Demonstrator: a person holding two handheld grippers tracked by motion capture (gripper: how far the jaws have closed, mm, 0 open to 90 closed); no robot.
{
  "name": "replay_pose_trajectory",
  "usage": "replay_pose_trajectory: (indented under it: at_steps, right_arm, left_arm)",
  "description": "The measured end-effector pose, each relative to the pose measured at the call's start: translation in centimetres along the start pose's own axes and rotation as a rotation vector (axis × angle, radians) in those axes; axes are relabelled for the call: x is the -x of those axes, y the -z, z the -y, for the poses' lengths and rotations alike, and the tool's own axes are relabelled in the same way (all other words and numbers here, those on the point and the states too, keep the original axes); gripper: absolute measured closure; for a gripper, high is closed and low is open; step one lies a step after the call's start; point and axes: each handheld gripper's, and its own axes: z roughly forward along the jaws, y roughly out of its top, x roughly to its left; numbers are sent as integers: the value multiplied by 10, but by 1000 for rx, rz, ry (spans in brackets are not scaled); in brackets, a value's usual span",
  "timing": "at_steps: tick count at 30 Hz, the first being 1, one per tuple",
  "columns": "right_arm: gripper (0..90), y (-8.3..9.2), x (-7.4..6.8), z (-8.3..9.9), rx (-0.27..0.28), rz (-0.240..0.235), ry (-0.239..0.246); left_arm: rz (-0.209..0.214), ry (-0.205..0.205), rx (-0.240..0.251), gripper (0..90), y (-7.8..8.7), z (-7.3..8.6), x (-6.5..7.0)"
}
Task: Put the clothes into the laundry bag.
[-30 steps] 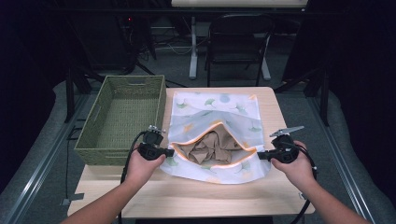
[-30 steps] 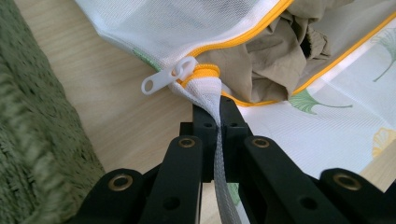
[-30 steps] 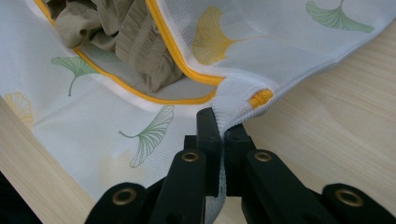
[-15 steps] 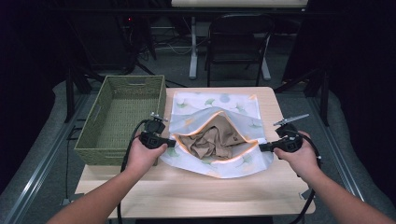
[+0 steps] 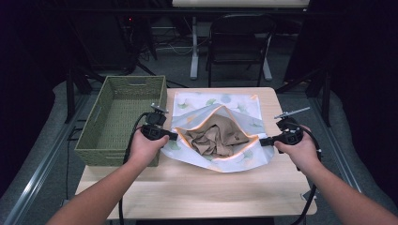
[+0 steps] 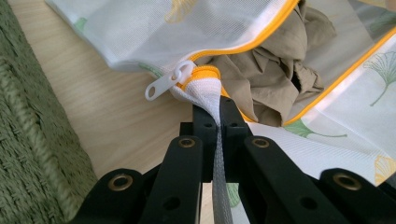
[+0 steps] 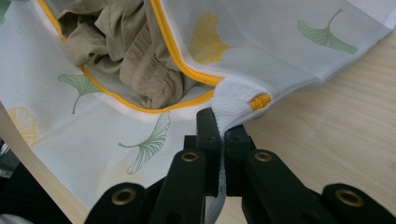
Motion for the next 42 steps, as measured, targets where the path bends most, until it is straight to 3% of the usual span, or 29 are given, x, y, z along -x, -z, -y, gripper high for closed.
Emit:
replay_pose_trajectory:
  at_steps: [6, 13, 15, 24, 30, 38, 42]
  right_arm:
    - [886, -3, 4, -8, 11, -7, -9]
    - [886, -2, 13, -21, 44, -10, -52]
    - [886, 0, 16, -24, 53, -3, -56]
    - [886, 18, 29, -33, 114, 12, -93]
    - [886, 23, 35, -39, 153, 0, -118]
    - [886, 24, 36, -45, 169, 2, -120]
    - [887, 24, 36, -49, 172, 3, -118]
  left_arm:
    - [21, 26, 11, 887, -2, -9, -7]
    - [35, 54, 35, 887, 1, -18, -14]
    - [18, 46, 39, 887, 4, -20, -16]
    - [23, 95, 116, 887, 21, -30, -31]
    - [42, 103, 149, 887, 25, -36, -37]
    - [61, 138, 175, 887, 24, -40, -45]
    - [55, 133, 178, 887, 25, -42, -47]
